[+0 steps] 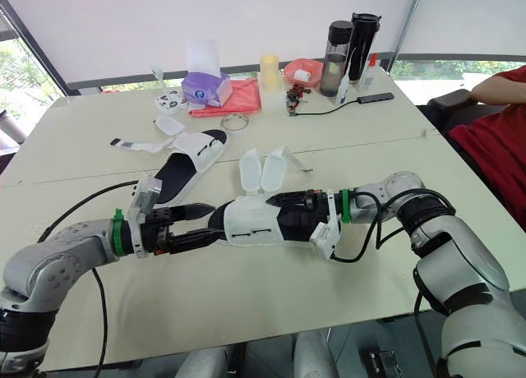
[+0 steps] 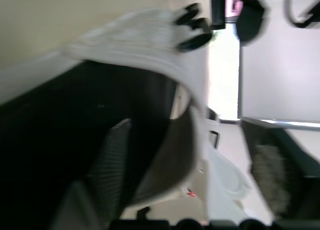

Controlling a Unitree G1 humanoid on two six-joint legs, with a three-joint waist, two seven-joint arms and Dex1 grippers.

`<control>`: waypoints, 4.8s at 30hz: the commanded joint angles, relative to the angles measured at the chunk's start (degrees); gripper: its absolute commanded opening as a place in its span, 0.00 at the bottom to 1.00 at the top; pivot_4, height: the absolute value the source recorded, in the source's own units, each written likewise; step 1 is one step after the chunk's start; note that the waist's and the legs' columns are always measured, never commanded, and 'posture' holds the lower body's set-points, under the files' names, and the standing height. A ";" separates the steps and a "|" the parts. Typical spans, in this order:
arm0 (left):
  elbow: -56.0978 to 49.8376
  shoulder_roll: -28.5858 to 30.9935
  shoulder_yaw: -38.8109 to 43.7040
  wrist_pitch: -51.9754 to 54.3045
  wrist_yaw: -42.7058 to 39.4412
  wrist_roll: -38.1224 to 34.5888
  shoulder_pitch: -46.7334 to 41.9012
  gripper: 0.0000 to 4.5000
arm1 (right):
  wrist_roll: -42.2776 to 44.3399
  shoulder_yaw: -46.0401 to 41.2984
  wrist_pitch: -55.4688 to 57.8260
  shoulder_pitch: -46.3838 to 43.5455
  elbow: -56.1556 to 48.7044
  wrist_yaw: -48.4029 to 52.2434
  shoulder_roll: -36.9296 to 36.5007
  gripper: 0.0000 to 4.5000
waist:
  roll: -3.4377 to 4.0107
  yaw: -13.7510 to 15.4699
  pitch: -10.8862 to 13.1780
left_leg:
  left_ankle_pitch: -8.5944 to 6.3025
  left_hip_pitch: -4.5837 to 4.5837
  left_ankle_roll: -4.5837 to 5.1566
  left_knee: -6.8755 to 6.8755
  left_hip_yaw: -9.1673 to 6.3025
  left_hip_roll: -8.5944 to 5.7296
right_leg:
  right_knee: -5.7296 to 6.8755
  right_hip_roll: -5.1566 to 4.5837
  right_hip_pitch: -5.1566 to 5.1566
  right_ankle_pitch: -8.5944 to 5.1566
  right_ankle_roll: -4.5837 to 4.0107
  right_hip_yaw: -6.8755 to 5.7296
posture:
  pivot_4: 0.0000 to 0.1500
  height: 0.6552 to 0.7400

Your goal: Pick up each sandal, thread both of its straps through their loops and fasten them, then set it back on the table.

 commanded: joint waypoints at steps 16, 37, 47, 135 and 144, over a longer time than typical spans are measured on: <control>15.99 2.08 -10.43 -22.44 -15.99 20.41 -9.20 0.08 | 85.23 -16.74 38.59 27.47 -32.87 49.58 -16.11 1.00 | -0.04 -0.07 0.02 | -0.04 0.01 0.08 0.04 0.04 0.14 | -0.05 -0.04 0.08 0.00 0.01 0.02 | 1.00 1.00; 24.40 -8.24 -20.07 -31.53 -25.46 30.09 -14.51 0.04 | 157.80 -44.66 133.59 15.66 -36.02 24.48 7.94 1.00 | -0.05 1.84 0.02 | -0.19 -0.27 0.35 0.11 -0.09 0.05 | -0.44 -0.24 -0.04 0.14 0.24 -0.07 | 1.00 1.00; 23.10 -9.94 -19.32 -30.60 -22.61 30.78 -13.86 0.04 | 165.02 -54.59 137.10 8.40 -22.35 10.75 19.52 1.00 | -0.04 1.71 0.01 | -0.19 -0.26 0.36 0.11 -0.09 0.02 | -0.40 -0.22 -0.03 0.17 0.30 -0.09 | 1.00 1.00; 20.19 -12.11 -18.35 -30.90 -10.60 32.15 -9.11 0.00 | 112.47 -61.01 124.63 -1.18 -17.78 60.73 27.79 0.02 | 0.02 1.30 0.00 | -0.19 -0.18 0.35 0.08 0.02 0.00 | -0.08 -0.15 -0.10 0.18 0.34 -0.12 | 1.00 1.00; 21.15 -11.52 -18.59 -30.48 -11.48 32.45 -9.77 0.00 | 120.55 -54.36 127.50 24.31 -58.70 71.18 23.28 0.02 | 0.02 1.59 -0.01 | -0.19 -0.18 0.34 0.09 -0.13 0.02 | -0.09 -0.17 -0.11 0.18 0.34 -0.13 | 1.00 1.00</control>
